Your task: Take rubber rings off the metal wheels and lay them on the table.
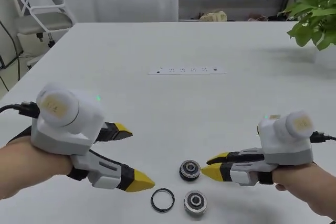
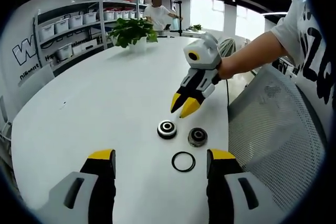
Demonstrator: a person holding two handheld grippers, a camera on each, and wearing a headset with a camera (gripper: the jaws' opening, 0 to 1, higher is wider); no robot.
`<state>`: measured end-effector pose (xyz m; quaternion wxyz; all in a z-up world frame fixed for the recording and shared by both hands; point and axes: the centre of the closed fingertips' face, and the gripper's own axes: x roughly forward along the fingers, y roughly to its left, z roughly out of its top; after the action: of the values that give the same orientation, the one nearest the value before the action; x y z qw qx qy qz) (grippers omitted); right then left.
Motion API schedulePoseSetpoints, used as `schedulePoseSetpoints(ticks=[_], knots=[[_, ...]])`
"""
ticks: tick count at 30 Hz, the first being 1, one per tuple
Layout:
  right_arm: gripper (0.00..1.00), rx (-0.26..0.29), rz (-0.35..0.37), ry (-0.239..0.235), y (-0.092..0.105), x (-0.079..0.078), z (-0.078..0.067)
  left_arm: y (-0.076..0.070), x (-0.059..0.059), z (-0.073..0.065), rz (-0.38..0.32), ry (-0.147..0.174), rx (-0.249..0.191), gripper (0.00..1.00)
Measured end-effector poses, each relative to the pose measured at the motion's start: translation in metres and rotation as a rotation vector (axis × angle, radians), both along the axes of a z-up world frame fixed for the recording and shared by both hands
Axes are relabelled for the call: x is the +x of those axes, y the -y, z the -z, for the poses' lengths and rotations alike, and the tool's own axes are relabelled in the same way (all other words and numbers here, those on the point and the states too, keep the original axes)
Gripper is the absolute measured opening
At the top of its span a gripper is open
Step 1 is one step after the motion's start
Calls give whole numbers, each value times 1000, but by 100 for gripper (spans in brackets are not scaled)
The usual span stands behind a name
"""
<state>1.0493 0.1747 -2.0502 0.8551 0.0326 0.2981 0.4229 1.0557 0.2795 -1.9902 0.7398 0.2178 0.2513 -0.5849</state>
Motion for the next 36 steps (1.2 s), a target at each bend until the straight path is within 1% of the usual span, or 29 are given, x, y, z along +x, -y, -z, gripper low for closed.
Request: schedulePoseSetpoints(ticks=[4,13,18,22,25,33,36], knots=[[17,-14,-5,0,1,-1,4,6,4,4,7,1,7,67],[17,-27,-6,2,2,-1,9,17,7,13,20,-14,7,65],[18,-34,-11,6,1,-1,10,22,8,17,26,-15,11,64],[19,-36,-13,10,0,-1,9,26,11,21,24,-22,9,62],[19,-40,-16,11,-1,-1,10,30,10,24,26,-27,11,61],[20,-43,-21,13,-2,-1,13,37,10,32,38,-28,24,58],[20,-44,-21,13,-2,-1,13,40,11,35,35,-37,22,56]])
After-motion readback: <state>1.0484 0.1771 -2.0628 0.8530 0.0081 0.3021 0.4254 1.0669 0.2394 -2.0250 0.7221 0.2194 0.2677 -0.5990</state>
